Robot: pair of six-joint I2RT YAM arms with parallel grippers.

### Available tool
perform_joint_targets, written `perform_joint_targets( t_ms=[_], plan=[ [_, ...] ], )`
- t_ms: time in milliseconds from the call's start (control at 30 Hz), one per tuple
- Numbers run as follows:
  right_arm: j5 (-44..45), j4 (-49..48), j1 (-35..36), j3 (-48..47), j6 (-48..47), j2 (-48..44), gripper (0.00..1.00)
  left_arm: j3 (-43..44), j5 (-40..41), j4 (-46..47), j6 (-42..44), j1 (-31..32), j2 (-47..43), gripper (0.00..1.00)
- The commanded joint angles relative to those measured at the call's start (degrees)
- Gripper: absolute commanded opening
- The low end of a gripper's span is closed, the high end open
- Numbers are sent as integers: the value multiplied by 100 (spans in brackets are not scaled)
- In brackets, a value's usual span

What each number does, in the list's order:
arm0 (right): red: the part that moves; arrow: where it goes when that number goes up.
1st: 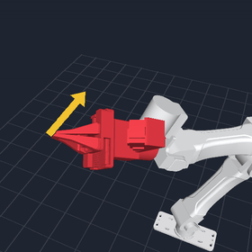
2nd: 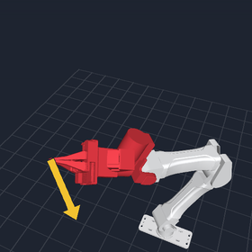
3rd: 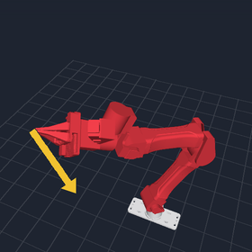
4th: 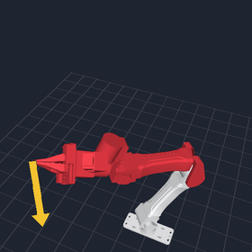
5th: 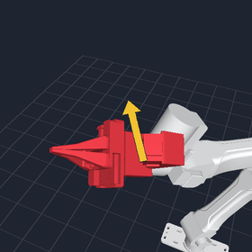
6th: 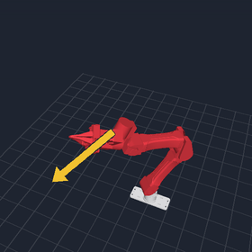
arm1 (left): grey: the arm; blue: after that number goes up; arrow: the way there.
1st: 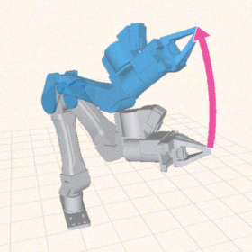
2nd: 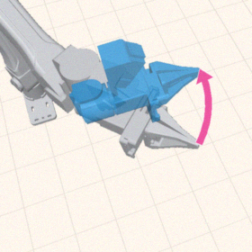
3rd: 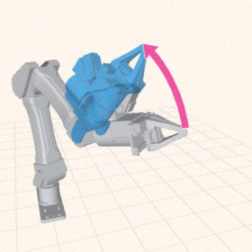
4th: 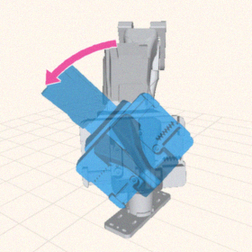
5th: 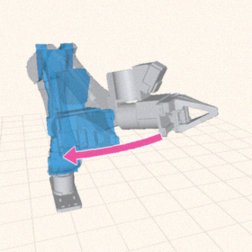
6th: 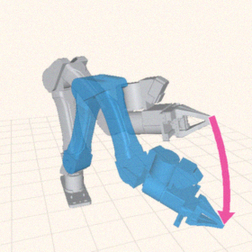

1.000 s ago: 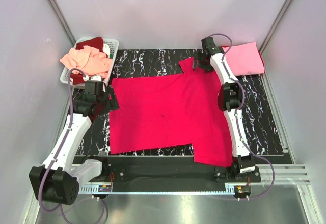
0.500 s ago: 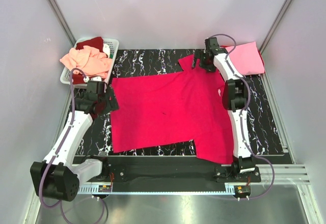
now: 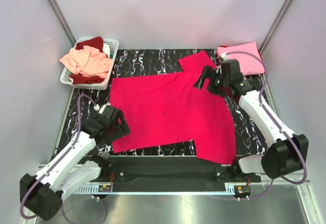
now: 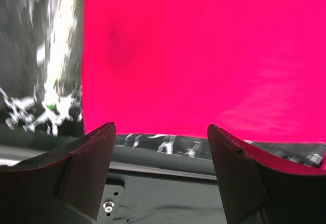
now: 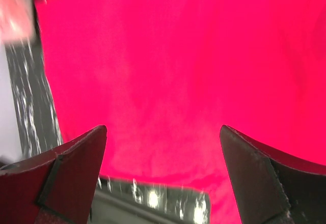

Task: Fold and stack the t-shirts
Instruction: Flatten the tshirt out

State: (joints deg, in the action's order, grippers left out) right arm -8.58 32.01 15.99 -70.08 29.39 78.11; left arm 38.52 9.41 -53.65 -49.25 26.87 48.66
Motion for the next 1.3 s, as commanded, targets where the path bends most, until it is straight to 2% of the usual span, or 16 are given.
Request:
perform_joint_targets(
  t_ms=[0,67,233,467,733,767,833,900,967,1033,1200,1267],
  plan=[
    [-398,-177,281,1160,532,-215,100,-660,-27,230,-1102,125,-94,77],
    [-416,-300,474,1609,612,-655,100,-811,121,267,-1296,238,-129,76],
    [-478,-213,554,1998,665,-1156,100,-776,518,30,-1657,441,20,74],
    [-531,-195,546,2139,603,-1298,100,-1329,781,240,-2018,582,91,70],
    [-522,-195,546,2201,533,-1342,100,-1409,834,434,-2009,609,222,67],
    [-522,-195,554,2218,542,-1333,100,-1426,852,504,-2009,626,266,65],
    [-496,-178,546,2218,551,-1359,100,-1409,965,531,-2018,661,389,49],
    [-111,-3,546,2218,734,-1481,100,-1374,1010,618,-2000,705,468,26],
    [651,400,554,2271,1268,-1622,99,-1295,1063,750,-1887,705,521,17],
    [831,499,546,2411,1543,-1876,100,-1085,1150,751,-1825,696,574,6],
    [1437,894,563,2631,1580,-1870,100,-268,1624,470,-1360,635,776,0],
    [1508,991,572,2614,1430,-1624,100,216,1714,460,-896,189,986,0]
  ],
)
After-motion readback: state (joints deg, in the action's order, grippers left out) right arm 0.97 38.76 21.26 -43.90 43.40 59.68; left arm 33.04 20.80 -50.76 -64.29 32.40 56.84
